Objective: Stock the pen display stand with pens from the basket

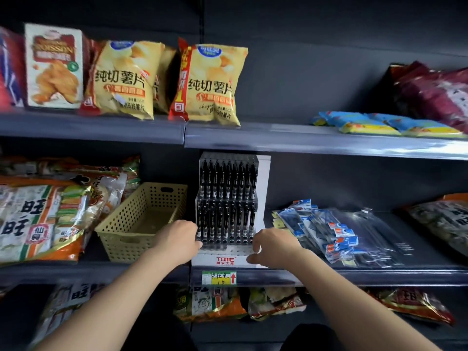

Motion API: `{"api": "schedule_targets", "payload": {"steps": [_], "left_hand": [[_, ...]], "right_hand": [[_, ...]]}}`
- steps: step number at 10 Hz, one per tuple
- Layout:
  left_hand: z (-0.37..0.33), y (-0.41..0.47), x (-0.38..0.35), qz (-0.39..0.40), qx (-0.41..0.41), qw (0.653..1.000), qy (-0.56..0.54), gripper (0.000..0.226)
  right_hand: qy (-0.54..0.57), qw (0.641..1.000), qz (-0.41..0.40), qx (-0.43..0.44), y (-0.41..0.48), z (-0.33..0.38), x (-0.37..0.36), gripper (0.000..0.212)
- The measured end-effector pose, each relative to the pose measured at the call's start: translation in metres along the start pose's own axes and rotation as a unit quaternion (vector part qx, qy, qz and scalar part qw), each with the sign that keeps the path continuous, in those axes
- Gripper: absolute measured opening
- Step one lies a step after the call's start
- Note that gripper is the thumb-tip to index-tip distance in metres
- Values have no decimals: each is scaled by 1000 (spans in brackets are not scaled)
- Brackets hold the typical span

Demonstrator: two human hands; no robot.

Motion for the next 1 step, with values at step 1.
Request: {"api": "schedule_targets", "payload": {"steps": [1], "left_hand": [[-5, -7, 16, -9, 2, 1000, 4, 36]], "right_hand": [[-16, 1000, 1, -9, -7, -2, 15, 41]]}}
Point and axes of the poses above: each hand's wrist, its own y-axis towards the middle knuckle, its own x-axis out of the back of the hand, z = x × y, the point moved 10 cm from there along y, towards the middle knuckle, and after that the axes turned 14 degrees about -y, right-handed, at the moved point
